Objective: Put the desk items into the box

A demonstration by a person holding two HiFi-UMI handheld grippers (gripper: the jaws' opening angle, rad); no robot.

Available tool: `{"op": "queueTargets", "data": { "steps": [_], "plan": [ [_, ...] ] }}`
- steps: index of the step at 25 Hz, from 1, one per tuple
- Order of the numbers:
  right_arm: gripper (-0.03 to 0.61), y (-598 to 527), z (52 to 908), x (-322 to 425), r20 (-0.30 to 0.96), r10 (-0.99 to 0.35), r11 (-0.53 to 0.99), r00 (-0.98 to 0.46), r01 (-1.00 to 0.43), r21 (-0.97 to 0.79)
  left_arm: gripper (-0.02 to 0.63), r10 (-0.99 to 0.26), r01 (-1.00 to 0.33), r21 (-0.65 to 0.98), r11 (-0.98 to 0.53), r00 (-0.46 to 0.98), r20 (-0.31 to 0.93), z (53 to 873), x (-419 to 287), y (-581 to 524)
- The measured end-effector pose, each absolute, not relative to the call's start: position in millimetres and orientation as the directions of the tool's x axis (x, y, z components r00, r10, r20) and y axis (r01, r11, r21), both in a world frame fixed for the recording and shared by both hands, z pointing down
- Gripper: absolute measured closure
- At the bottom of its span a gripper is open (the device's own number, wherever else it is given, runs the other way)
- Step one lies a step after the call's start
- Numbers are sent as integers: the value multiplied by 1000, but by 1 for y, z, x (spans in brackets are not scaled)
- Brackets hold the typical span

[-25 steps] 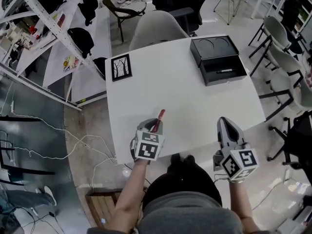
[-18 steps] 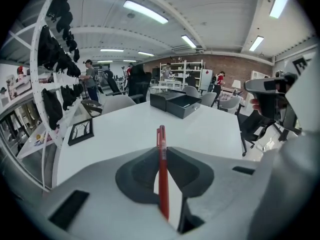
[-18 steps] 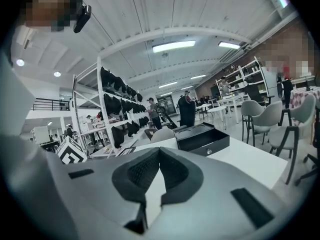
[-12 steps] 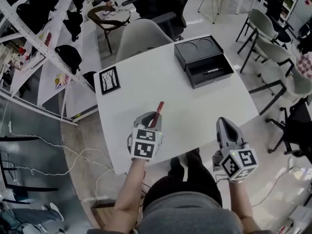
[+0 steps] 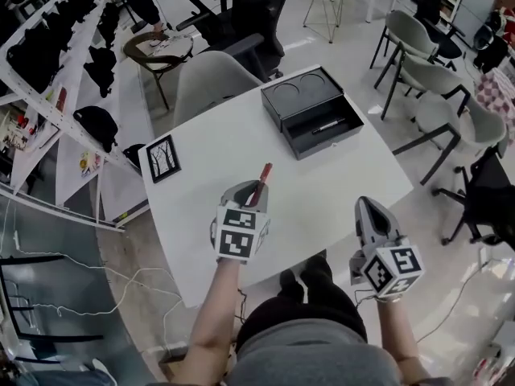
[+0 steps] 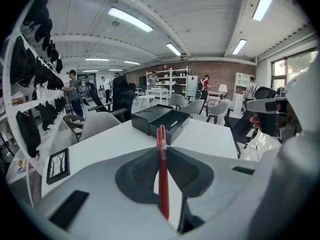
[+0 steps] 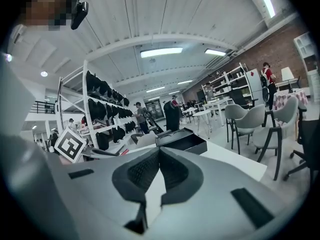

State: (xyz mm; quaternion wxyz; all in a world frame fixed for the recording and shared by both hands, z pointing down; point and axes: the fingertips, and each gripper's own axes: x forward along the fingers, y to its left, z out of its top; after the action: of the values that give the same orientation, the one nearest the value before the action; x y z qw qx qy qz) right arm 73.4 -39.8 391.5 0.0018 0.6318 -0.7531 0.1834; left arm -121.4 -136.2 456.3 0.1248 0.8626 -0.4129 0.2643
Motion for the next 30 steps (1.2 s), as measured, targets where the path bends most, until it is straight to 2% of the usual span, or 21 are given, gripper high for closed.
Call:
{"op": "queueTargets", "data": {
  "steps": [30],
  "plan": [
    [574, -110, 407, 174, 254, -952, 84, -171, -944, -320, 561, -525, -612, -93, -785, 578, 624, 463, 32, -242]
  ]
}}
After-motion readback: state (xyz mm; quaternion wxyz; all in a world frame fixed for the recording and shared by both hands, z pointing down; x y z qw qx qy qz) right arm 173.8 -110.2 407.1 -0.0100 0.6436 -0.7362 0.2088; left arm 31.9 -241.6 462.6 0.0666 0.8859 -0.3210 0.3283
